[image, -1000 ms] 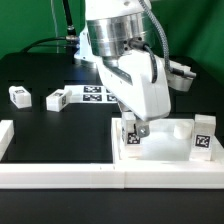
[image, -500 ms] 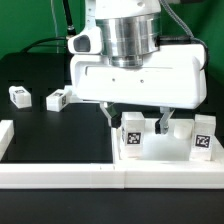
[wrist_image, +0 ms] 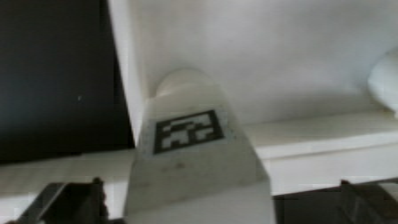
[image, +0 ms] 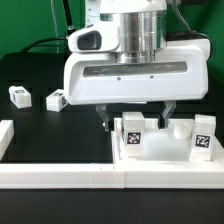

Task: Assemble square table

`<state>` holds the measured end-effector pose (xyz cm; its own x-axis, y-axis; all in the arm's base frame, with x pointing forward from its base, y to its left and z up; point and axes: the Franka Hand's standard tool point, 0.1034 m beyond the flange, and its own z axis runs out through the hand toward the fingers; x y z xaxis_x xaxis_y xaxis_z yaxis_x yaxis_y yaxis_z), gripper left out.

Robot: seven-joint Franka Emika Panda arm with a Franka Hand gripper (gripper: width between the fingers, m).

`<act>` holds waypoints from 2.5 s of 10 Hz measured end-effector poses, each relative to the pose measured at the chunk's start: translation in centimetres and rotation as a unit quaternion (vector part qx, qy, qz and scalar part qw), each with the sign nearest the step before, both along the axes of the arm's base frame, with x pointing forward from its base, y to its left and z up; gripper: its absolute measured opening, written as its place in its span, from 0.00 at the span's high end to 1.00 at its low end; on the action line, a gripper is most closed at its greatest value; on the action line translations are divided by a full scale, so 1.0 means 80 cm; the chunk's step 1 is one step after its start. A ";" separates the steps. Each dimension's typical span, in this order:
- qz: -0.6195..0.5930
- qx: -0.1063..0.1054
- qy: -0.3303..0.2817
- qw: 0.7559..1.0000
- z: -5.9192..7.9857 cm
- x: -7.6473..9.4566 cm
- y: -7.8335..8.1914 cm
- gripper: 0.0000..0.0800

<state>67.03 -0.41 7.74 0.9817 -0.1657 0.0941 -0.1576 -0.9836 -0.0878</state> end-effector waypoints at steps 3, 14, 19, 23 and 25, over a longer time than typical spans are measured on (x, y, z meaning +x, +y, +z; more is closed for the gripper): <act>-0.060 0.006 0.004 0.998 -0.001 0.000 -0.001 0.58; -0.649 0.103 0.086 0.749 -0.003 -0.005 -0.004 0.52; -0.355 0.048 0.025 0.933 0.003 0.004 0.013 0.21; -0.137 0.002 -0.004 0.991 0.001 0.006 0.009 0.19; 0.065 -0.027 -0.002 0.998 0.003 0.006 -0.001 0.19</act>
Offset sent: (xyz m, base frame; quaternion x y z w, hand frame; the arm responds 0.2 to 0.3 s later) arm 0.0000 0.0000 0.0000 0.0000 0.0000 0.1938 0.9810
